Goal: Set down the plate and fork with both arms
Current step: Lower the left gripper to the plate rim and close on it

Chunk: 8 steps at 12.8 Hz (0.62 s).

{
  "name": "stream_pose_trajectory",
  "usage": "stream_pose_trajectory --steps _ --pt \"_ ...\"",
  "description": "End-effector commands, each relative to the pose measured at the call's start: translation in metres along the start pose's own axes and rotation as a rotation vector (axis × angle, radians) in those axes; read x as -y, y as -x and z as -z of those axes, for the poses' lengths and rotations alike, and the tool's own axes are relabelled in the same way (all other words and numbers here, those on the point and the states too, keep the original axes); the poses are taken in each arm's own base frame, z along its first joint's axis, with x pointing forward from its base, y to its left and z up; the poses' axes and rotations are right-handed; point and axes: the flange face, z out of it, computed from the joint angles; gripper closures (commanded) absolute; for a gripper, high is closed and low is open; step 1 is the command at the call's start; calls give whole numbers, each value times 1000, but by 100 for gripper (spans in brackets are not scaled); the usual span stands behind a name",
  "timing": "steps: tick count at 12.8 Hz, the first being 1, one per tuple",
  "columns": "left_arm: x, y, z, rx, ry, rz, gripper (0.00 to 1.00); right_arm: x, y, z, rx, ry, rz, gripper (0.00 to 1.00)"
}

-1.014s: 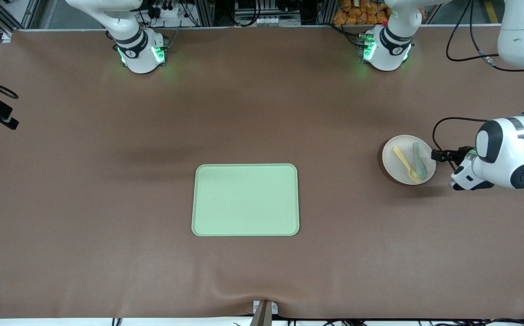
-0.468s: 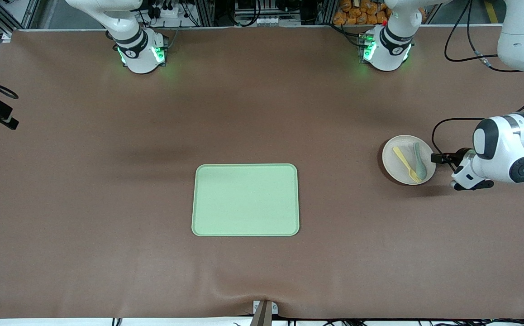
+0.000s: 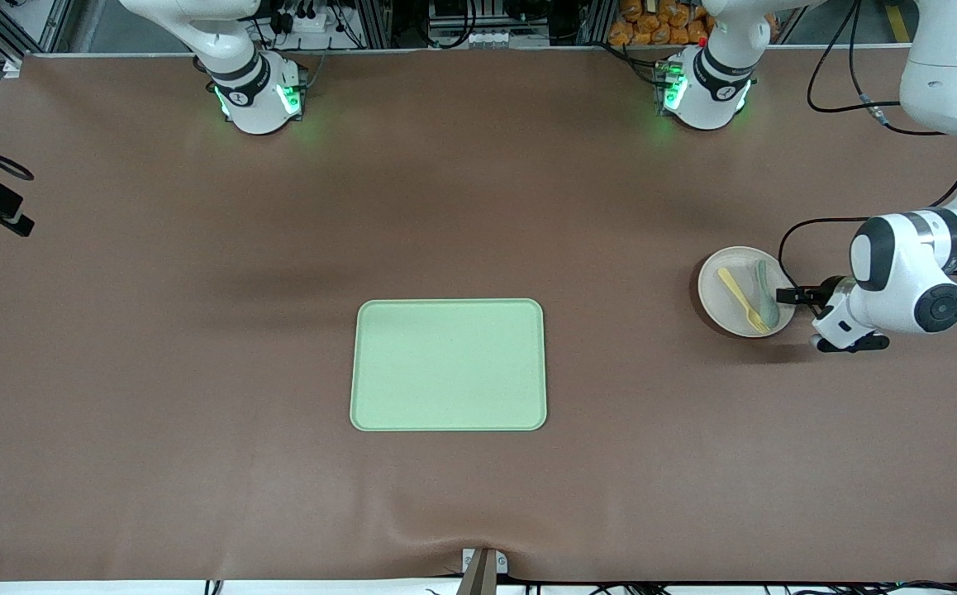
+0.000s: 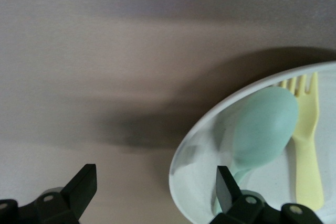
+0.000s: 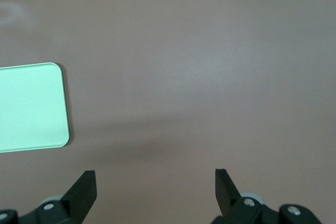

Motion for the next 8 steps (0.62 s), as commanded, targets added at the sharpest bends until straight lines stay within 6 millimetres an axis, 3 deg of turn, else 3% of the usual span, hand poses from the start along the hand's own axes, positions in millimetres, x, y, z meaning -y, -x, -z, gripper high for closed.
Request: stream_pose_trajectory --steps 1,3,4,8 --pt "-3 -2 -2 -19 1 -16 0 -4 2 2 2 -2 0 0" --pt "-5 -3 -7 -17 2 -18 0 -4 2 2 2 -2 -1 0" --pt "-7 -4 -7 -17 2 -21 14 -4 2 2 4 -2 0 0" --pt "-8 -4 -9 -15 4 -22 20 -4 2 2 4 -2 0 0"
